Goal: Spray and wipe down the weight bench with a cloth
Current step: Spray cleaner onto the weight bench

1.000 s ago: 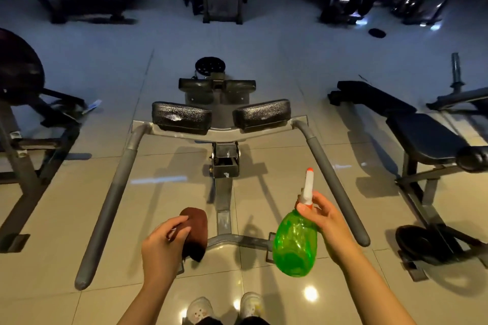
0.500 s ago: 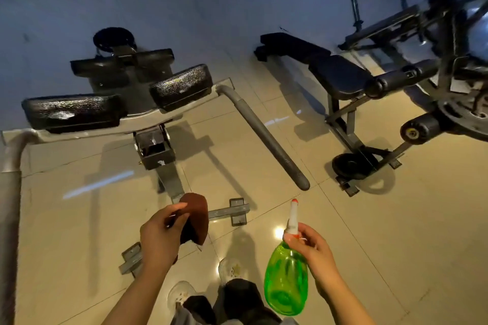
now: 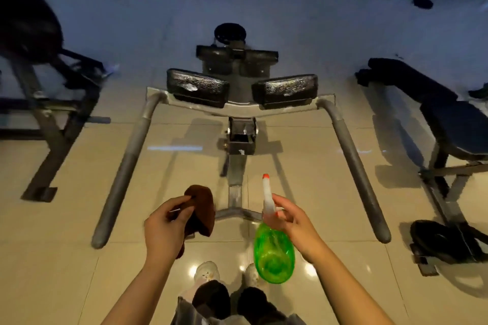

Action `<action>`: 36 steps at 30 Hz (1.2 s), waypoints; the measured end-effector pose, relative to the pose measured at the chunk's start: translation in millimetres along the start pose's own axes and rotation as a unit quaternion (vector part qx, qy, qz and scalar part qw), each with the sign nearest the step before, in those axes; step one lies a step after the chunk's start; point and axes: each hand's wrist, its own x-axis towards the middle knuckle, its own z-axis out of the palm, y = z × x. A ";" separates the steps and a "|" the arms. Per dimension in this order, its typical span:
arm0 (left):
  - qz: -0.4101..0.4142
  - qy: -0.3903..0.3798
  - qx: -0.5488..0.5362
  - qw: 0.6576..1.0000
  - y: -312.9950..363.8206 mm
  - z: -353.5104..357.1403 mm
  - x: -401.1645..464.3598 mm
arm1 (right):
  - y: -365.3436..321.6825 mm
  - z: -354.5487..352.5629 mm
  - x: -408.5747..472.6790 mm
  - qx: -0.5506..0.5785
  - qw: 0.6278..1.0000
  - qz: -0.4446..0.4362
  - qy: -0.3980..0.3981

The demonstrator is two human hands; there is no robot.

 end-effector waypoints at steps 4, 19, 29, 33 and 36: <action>-0.024 0.112 -0.009 0.993 -17.1 -45.4 -20.4 | -28.4 52.2 34.4 -0.047 0.989 -0.046 -0.134; -0.172 0.386 -0.076 0.903 -96.4 -112.9 -129.5 | -32.2 169.4 30.0 -0.235 0.877 0.001 -0.420; -0.189 0.355 -0.090 0.911 -109.7 -79.8 -154.0 | 4.5 138.3 25.7 -0.198 0.900 0.038 -0.385; -0.192 0.308 -0.044 0.931 -109.9 -55.1 -144.8 | 18.6 93.7 31.0 -0.152 0.936 0.060 -0.311; -0.178 0.275 -0.049 0.944 -101.4 -31.0 -128.3 | 28.0 57.7 36.3 -0.098 0.969 0.076 -0.212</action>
